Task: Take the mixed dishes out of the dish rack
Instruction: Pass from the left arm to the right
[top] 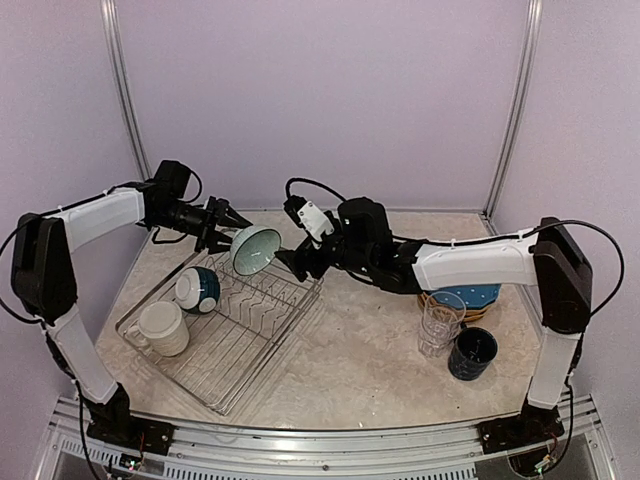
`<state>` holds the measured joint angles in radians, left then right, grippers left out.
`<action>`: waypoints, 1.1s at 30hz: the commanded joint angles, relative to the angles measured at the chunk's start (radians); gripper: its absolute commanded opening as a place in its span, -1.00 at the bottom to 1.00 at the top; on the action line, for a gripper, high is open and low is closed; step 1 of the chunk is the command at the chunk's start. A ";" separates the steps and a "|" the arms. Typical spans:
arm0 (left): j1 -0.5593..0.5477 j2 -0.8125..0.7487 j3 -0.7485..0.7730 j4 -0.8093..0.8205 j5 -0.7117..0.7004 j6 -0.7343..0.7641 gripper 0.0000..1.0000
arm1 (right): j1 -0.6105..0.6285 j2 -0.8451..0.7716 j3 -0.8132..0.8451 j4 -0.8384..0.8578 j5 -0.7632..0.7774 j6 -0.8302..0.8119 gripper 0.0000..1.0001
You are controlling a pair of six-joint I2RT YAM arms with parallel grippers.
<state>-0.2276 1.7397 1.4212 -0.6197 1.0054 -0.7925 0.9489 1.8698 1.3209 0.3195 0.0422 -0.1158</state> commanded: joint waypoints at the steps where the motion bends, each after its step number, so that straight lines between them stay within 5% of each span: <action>1: 0.003 -0.066 -0.057 0.155 0.149 -0.107 -0.48 | -0.001 0.099 0.084 0.076 -0.040 -0.031 0.76; 8: -0.010 -0.100 -0.154 0.265 0.179 -0.178 -0.48 | -0.001 0.184 0.170 0.119 -0.092 0.000 0.38; 19: -0.011 -0.153 -0.231 0.327 0.163 -0.221 -0.42 | 0.002 0.180 0.152 0.187 -0.183 0.146 -1.00; 22: -0.010 -0.166 -0.230 0.326 0.138 -0.204 -0.17 | 0.000 0.136 0.104 0.204 -0.183 0.188 -1.00; 30: 0.010 -0.194 -0.097 0.121 0.013 0.035 0.92 | -0.004 -0.078 -0.067 0.065 -0.155 0.254 -1.00; 33: 0.011 -0.200 0.015 -0.039 -0.118 0.163 0.98 | -0.021 -0.176 -0.157 -0.020 -0.125 0.305 -1.00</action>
<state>-0.2237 1.5795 1.3083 -0.4747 1.0348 -0.8360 0.9459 1.8324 1.2335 0.3710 -0.1173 0.1059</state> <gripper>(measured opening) 0.985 0.053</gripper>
